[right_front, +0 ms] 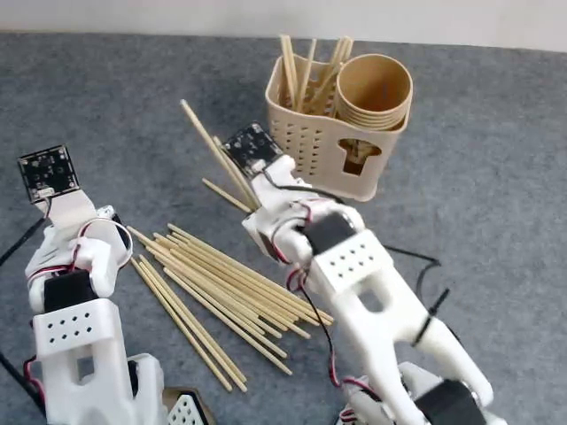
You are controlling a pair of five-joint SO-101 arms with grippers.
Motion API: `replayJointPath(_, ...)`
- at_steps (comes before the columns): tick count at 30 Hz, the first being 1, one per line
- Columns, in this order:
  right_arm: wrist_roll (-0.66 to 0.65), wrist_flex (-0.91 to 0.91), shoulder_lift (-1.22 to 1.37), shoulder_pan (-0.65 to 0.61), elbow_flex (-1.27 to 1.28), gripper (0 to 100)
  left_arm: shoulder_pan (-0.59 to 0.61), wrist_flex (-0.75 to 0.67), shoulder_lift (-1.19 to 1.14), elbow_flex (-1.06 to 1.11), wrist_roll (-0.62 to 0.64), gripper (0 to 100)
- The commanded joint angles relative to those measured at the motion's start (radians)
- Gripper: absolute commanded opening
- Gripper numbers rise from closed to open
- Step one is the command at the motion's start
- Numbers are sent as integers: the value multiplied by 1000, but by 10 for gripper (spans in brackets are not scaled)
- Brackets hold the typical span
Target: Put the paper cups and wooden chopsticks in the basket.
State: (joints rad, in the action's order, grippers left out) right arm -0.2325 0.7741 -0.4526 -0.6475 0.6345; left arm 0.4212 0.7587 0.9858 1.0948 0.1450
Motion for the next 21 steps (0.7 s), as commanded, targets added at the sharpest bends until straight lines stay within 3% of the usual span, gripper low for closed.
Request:
replayJointPath(1,46,-122,-116,8,54,5,4,-17,21,-7,3,32)
replayJointPath(8,110,-300,-251,12,182,5,4,-17,21,-7,3,32)
replayJointPath(21,112,-479,-401,8,288,5,2,-17,21,-7,3,32)
